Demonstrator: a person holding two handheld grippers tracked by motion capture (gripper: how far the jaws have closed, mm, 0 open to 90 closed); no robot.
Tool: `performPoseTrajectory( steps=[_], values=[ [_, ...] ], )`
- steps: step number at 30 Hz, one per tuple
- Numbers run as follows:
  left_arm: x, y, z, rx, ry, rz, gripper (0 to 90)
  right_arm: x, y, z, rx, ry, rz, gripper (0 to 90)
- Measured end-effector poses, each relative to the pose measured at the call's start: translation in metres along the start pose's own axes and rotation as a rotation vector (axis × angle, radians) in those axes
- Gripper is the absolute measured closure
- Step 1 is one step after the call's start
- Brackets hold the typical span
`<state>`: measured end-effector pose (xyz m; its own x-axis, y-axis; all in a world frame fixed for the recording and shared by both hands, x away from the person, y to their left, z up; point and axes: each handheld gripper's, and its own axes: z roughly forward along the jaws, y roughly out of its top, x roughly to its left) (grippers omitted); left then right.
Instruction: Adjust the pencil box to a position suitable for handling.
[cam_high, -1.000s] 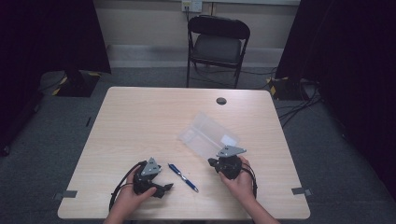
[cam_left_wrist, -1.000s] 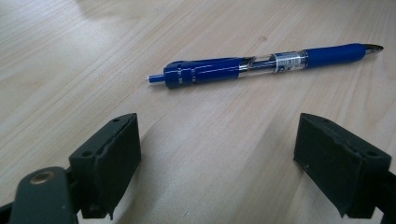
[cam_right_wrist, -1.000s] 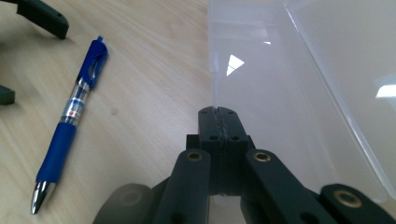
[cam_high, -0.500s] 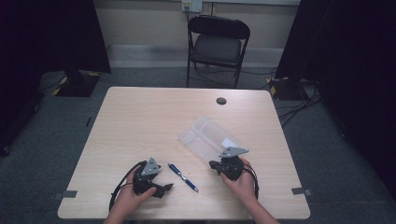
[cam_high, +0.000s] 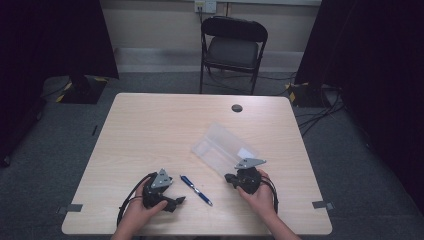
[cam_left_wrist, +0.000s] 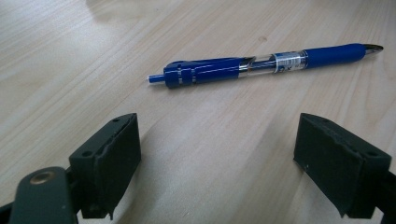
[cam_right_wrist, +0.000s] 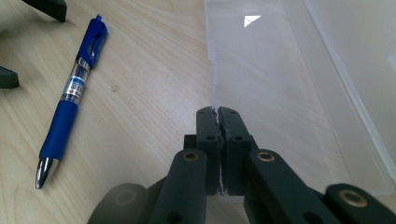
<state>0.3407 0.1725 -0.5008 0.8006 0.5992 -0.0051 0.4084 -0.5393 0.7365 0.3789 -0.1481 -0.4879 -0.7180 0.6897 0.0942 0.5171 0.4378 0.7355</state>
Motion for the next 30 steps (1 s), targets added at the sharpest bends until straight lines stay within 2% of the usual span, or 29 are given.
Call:
performPoseTrajectory(
  steps=[18,24,30],
  values=[
    [-0.0002,-0.0001,0.0001,0.000,-0.001,-0.004,14.3,-0.0003,-0.0015,0.0023,0.018,0.004,0.014,84.0],
    [-0.0002,-0.0001,0.0001,-0.001,-0.001,-0.004,14.3,0.0009,-0.0016,0.0025,0.012,0.005,0.009,76.4],
    [-0.0002,0.0000,0.0000,0.000,-0.001,-0.003,14.3,0.0021,-0.0012,-0.0026,-0.020,0.004,0.021,57.1]
  ],
)
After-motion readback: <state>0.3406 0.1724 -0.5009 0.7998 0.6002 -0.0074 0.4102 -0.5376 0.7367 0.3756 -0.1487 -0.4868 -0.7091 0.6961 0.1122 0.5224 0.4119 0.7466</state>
